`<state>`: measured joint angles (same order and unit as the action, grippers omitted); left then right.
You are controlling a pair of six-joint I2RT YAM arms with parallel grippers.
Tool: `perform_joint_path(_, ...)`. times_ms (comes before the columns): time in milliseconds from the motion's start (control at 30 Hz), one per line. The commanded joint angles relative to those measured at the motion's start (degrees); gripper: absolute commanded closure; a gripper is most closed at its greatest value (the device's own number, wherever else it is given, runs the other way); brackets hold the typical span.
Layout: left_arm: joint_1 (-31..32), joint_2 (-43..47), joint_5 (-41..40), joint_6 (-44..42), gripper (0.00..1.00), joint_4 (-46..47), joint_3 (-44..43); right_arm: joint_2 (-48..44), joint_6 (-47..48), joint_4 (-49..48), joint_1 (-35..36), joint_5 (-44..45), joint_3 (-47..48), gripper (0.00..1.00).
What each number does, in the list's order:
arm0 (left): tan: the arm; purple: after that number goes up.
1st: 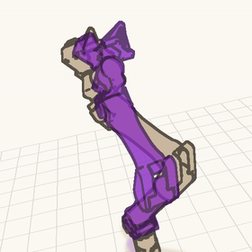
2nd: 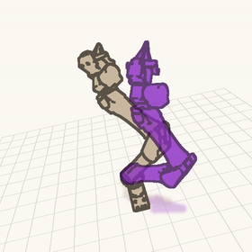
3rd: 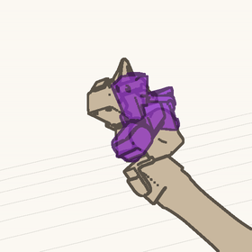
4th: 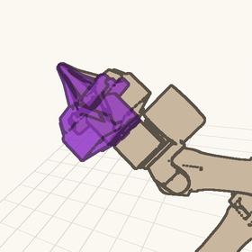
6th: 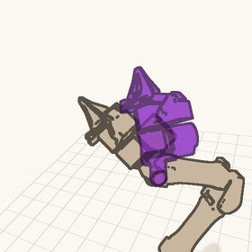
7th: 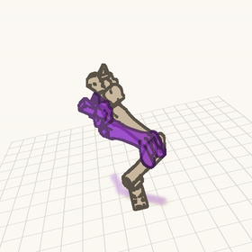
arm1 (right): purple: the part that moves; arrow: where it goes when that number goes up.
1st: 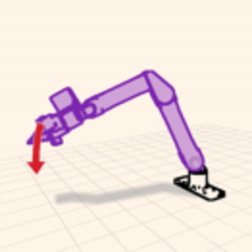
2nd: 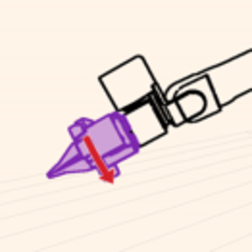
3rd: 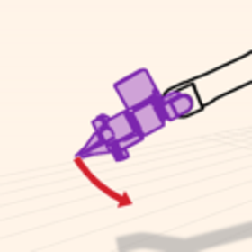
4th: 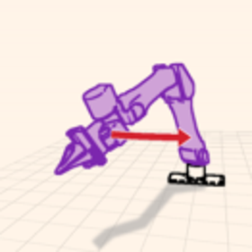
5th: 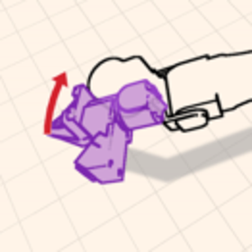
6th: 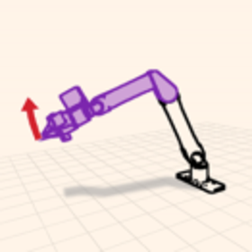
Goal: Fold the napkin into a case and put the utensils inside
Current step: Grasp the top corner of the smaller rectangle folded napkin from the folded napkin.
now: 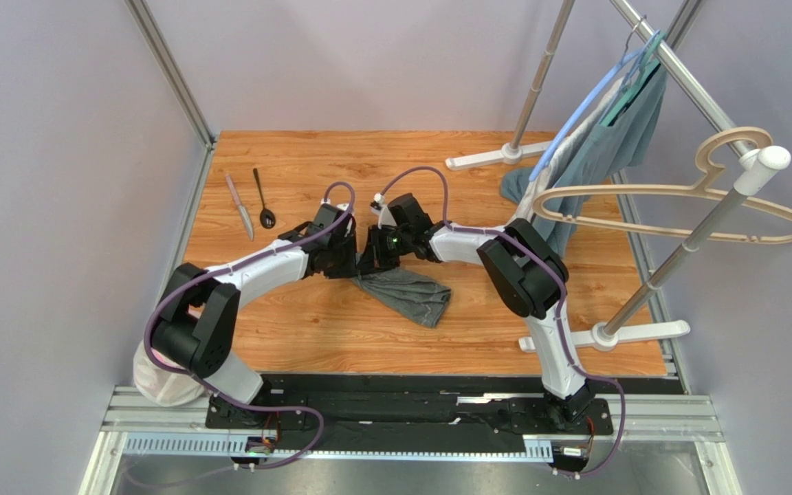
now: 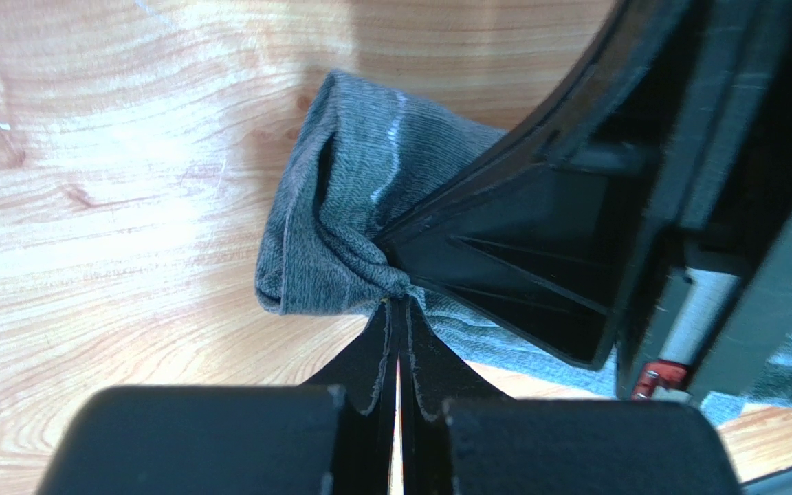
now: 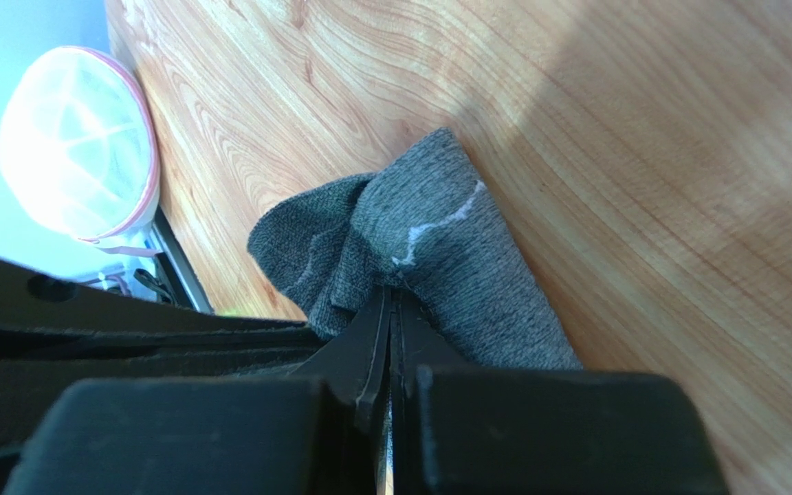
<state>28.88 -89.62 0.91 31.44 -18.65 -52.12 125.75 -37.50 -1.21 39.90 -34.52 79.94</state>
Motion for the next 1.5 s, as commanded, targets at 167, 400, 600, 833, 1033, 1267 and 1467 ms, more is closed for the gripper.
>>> perform_joint_path(167,0.47,4.72,7.70,-2.88,1.00,15.31,1.49,0.46,8.58,12.46,2.82,13.22,3.47,1.00)
perform_joint_path(400,0.21,1.40,2.96,-1.65,1.00,7.71,-0.16,-0.33,6.12,9.41,2.20,6.77,3.21,1.00)
perform_joint_path(600,0.12,-8.37,-4.23,4.40,1.00,-9.69,-11.16,-1.12,-5.43,-6.46,0.19,-9.23,-1.09,1.00)
perform_joint_path(833,-0.14,-3.55,-4.43,6.00,0.73,-7.01,-7.74,-2.18,-8.04,-8.46,-1.84,-11.80,-2.86,1.00)
perform_joint_path(1033,-1.11,3.12,-3.29,5.91,0.64,-9.12,-6.95,-3.67,-4.43,-3.01,-2.19,-8.81,-2.16,1.00)
perform_joint_path(1267,-3.48,10.08,-1.70,6.70,0.66,-10.87,-5.37,-4.64,-1.71,0.68,-2.28,-6.70,-0.49,1.00)
perform_joint_path(1467,-4.45,3.94,0.85,4.24,0.65,-12.45,-7.38,-4.82,0.14,4.82,-2.28,-5.38,2.41,1.00)
